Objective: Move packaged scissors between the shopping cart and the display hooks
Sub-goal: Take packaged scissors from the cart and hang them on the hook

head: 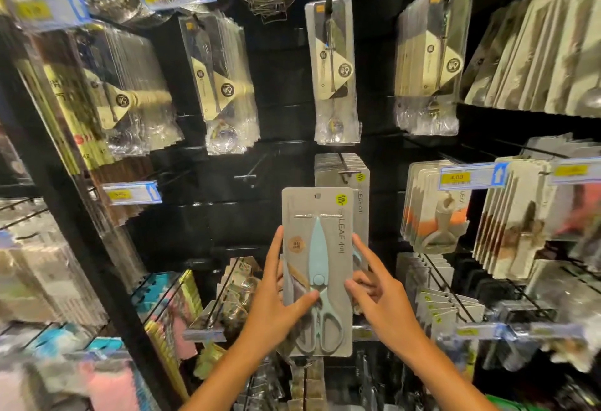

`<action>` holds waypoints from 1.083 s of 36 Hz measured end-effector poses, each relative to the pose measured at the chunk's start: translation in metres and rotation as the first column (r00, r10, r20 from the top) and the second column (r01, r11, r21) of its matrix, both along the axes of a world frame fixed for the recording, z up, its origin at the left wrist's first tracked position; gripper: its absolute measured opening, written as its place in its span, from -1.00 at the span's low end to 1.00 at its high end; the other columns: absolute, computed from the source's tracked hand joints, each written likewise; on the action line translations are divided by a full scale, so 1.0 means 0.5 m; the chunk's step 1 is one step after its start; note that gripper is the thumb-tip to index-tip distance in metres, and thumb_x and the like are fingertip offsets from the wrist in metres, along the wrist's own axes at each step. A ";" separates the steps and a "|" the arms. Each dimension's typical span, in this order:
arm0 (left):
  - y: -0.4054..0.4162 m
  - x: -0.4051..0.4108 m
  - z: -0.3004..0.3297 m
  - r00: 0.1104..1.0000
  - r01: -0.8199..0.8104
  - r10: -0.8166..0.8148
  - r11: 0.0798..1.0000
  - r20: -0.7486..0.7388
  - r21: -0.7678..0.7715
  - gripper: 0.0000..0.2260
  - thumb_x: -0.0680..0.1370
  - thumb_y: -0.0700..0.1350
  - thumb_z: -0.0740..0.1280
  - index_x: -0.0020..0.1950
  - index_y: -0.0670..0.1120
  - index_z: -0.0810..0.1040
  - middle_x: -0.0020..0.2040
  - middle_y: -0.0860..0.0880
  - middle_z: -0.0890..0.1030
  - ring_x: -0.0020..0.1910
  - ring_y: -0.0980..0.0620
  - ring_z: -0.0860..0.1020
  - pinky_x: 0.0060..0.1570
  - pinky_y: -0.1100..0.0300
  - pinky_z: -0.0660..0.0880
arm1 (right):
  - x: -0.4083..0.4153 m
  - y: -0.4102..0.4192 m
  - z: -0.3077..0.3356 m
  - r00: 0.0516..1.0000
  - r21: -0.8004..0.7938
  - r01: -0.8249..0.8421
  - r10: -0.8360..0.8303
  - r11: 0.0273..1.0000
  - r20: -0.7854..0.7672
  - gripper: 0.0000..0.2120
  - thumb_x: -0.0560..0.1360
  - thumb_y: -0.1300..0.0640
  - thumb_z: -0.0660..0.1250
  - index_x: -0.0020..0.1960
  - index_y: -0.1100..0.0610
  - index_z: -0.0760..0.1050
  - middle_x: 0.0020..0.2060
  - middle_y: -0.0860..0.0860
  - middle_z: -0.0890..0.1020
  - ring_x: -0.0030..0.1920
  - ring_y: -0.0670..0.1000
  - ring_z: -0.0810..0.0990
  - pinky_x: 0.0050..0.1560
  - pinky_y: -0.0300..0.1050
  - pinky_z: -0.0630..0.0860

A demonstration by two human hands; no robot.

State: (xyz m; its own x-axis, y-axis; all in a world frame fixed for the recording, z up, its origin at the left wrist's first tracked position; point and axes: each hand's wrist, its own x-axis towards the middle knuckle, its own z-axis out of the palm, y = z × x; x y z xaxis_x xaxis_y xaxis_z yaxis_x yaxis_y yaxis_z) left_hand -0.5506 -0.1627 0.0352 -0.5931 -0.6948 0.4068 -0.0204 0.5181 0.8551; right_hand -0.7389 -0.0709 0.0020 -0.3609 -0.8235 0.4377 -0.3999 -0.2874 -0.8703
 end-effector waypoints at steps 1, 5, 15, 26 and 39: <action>0.001 -0.007 0.001 1.000 0.015 -0.015 1.000 0.016 -0.002 0.01 0.46 -0.07 0.56 0.57 0.41 -0.11 0.51 0.24 0.35 0.45 0.19 0.42 0.41 -0.06 0.45 | -0.005 0.003 -0.004 1.000 -0.004 0.016 -0.016 1.000 0.004 -0.27 0.62 0.19 0.32 0.52 -0.44 0.10 -0.10 0.32 0.60 0.00 0.46 0.53 0.14 0.32 0.58; -0.005 -0.036 0.007 0.996 0.057 -0.056 0.998 0.068 -0.019 0.02 0.48 -0.09 0.55 0.57 0.41 -0.15 0.48 0.41 0.30 0.45 0.27 0.38 0.39 -0.01 0.47 | -0.025 0.014 -0.007 0.998 -0.019 0.064 -0.063 0.998 0.019 -0.25 0.62 0.21 0.32 0.51 -0.46 0.09 -0.17 0.35 0.57 -0.05 0.45 0.52 0.11 0.04 0.58; -0.015 -0.081 0.030 0.992 0.096 -0.096 0.995 0.085 -0.001 0.03 0.44 0.00 0.57 0.56 0.43 -0.14 0.55 0.28 0.29 0.46 0.20 0.40 0.38 -0.11 0.47 | -0.051 0.021 0.014 0.981 -0.036 0.192 -0.191 0.981 0.035 -0.35 0.63 0.17 0.30 0.53 -0.37 0.17 -0.14 0.19 0.68 -0.02 0.25 0.66 0.17 0.25 0.58; -0.036 -0.100 0.038 0.991 0.104 -0.100 0.994 0.087 -0.040 0.03 0.44 -0.01 0.58 0.58 0.39 -0.14 0.54 0.24 0.31 0.43 0.25 0.42 0.37 0.08 0.47 | -0.051 0.019 0.040 0.983 -0.052 0.178 -0.174 0.983 0.062 -0.40 0.63 0.26 0.28 0.52 -0.22 0.21 -0.09 -0.09 0.74 0.00 -0.10 0.71 -0.01 -0.30 0.61; -0.073 -0.123 0.000 0.988 0.109 -0.109 0.994 0.112 0.003 0.05 0.37 0.16 0.57 0.52 0.49 -0.17 0.56 0.19 0.32 0.42 0.07 0.48 0.34 -0.11 0.50 | -0.076 -0.013 0.001 0.982 -0.015 0.190 -0.189 0.982 0.013 -0.38 0.65 0.18 0.27 0.51 -0.39 0.19 -0.10 -0.01 0.71 0.00 0.14 0.66 0.12 0.13 0.60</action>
